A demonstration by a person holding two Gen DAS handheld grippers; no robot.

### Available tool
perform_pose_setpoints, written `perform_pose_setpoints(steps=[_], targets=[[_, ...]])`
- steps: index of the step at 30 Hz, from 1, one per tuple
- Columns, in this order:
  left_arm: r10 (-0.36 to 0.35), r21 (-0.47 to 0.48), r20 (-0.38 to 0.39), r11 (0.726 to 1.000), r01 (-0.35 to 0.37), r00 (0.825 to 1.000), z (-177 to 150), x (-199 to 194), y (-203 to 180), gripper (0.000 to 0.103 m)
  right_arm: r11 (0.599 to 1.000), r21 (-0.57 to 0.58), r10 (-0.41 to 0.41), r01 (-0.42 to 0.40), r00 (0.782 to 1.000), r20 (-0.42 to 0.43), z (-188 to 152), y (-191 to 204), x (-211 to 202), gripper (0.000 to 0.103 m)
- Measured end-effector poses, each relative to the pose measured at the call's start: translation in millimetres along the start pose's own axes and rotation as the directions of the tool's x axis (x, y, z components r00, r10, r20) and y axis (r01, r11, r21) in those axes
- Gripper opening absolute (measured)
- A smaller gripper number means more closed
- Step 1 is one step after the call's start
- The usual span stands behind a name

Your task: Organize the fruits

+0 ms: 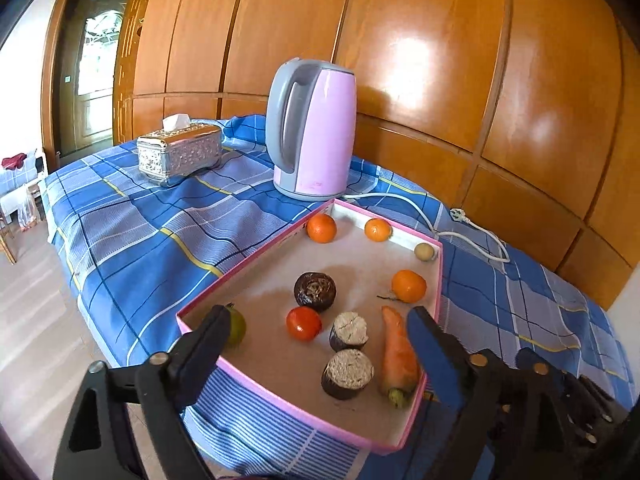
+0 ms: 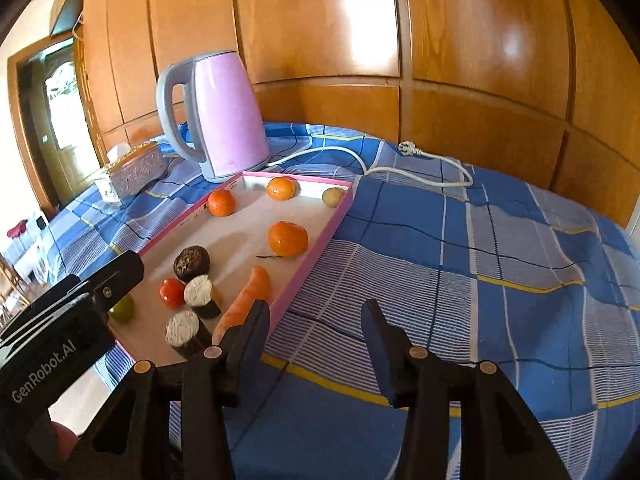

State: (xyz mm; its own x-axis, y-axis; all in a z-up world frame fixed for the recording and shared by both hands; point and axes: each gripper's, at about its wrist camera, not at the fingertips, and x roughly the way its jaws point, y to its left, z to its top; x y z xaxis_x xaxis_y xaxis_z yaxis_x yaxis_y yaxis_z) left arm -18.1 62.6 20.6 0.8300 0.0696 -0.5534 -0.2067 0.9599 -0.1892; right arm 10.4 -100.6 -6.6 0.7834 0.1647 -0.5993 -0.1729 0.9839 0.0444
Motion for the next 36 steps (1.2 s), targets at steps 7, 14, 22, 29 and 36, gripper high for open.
perform_pose_setpoints(steps=[7,14,22,29,36], targets=[[0.014,-0.015,-0.001,1.000,-0.014,1.000,-7,0,1,0.098,1.000,0.001,-0.027,0.027,1.000,0.015,-7,-4,-9,0.048],[0.030,-0.010,0.002,0.999,-0.030,1.000,-9,1,-1,0.099,1.000,-0.008,-0.027,0.027,1.000,0.003,-10,-2,-8,0.048],[0.033,-0.023,-0.003,0.999,-0.033,0.999,-9,3,1,0.099,0.999,-0.022,-0.027,0.027,1.000,0.003,-9,2,-6,0.048],[0.034,-0.026,-0.004,0.999,-0.034,0.999,-9,3,1,0.099,0.999,-0.032,-0.028,0.028,1.000,0.003,-8,5,-4,0.049],[0.035,-0.028,-0.003,0.999,-0.035,0.999,-9,3,2,0.099,0.999,-0.035,-0.029,0.029,1.000,0.002,-8,6,-4,0.049]])
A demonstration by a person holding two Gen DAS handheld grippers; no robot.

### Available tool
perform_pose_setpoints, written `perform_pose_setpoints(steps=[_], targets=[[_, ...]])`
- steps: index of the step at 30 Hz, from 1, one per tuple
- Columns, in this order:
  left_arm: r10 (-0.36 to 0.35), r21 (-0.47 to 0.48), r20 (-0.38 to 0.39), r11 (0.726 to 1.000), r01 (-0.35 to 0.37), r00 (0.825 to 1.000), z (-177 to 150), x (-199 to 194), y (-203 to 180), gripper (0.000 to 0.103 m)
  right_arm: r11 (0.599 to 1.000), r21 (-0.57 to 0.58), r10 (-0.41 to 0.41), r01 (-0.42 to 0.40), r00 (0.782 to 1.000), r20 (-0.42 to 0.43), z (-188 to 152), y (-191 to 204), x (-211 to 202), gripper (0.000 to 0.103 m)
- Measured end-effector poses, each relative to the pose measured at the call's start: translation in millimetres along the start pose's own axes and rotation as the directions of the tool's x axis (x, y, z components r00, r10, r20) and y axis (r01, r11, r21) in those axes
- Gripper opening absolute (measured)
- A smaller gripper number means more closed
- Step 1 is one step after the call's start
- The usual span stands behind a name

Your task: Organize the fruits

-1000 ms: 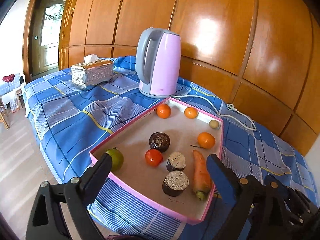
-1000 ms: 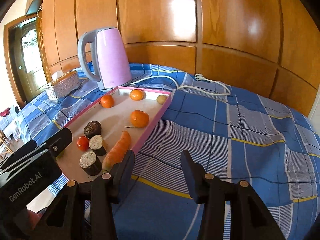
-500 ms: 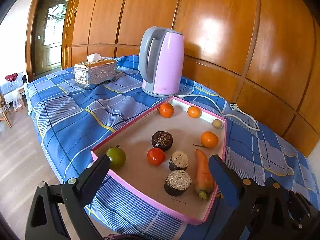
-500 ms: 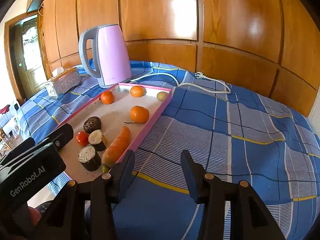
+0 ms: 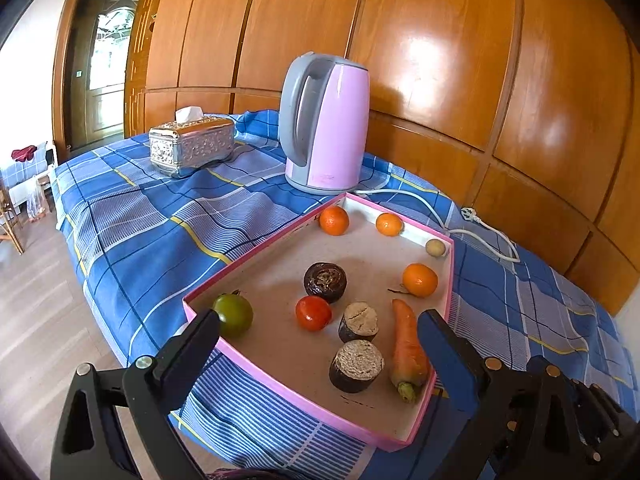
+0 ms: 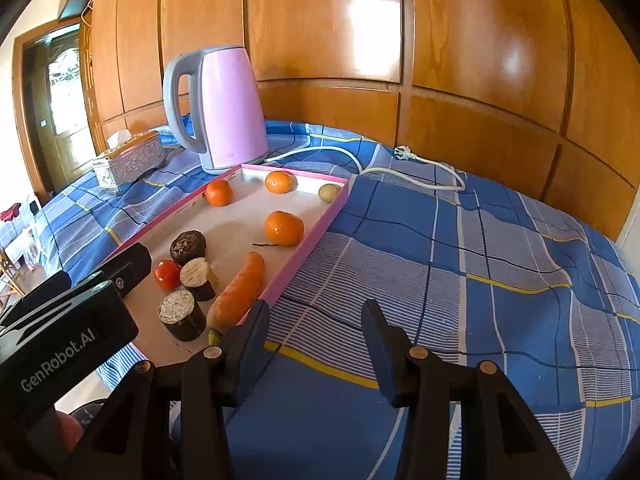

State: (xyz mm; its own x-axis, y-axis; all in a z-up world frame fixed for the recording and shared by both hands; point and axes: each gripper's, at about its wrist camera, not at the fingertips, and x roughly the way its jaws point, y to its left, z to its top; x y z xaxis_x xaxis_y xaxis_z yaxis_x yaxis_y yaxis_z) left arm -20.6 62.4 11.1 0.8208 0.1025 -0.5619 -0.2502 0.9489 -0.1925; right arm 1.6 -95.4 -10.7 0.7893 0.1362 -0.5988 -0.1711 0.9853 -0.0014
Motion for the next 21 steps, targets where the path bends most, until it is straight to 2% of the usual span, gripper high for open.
perform_pose_setpoints(steps=[10,21], targets=[[-0.012,-0.013,0.000,1.000,0.012,1.000,0.8,-0.9,3.9,0.099,1.000,0.000,0.000,0.000,1.000,-0.004,-1.5,0.4,1.1,0.049],[-0.060,-0.015,0.043,0.998,0.061,0.997,4.0,-7.8,4.2,0.099,1.000,0.005,-0.001,0.001,1.000,-0.016,-4.4,-1.8,3.4,0.049]])
